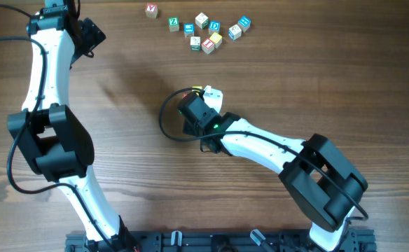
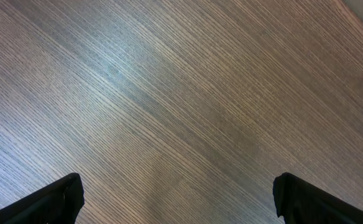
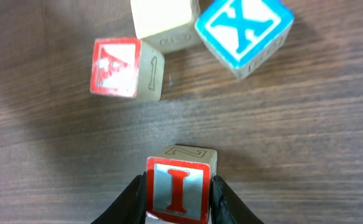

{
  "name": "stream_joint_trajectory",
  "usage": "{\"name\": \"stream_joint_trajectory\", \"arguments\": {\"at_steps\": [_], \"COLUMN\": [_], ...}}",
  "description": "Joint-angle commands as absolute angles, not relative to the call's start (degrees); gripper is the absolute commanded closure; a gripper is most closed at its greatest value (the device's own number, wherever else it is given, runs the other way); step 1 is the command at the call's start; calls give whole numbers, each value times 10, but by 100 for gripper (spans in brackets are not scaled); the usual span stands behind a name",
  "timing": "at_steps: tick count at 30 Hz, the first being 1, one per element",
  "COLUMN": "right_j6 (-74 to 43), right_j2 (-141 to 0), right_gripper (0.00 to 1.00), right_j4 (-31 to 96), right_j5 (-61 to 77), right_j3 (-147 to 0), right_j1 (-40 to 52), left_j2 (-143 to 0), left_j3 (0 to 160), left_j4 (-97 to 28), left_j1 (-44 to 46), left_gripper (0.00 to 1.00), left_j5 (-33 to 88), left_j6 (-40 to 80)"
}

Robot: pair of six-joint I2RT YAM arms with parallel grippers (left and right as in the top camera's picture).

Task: Form a circle
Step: 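Lower the red I block below the A block to extend the arc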

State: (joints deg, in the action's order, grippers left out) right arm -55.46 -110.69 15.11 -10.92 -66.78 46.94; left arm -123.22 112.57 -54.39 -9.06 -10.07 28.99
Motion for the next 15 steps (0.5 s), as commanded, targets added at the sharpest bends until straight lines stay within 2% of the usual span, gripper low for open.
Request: {"name": "stream_joint_trajectory", "arguments": {"at_steps": [1,15], "right_j6": [-555,-546], "right_j2": [-1122,-1146], "right_gripper": [72,71], "right_j4": [137,107], "right_j5": [-147,-149], "right_j3": [-668,-668], "right_j1": [469,469], "left_j2": [-1230,-1230], "left_j3": [1131,1131], "left_j4": [-543,-543], "left_j1": [-92,-92], "left_gripper": [0,0], "left_j5": [-108,-108], "left_j6": [287,287]}}
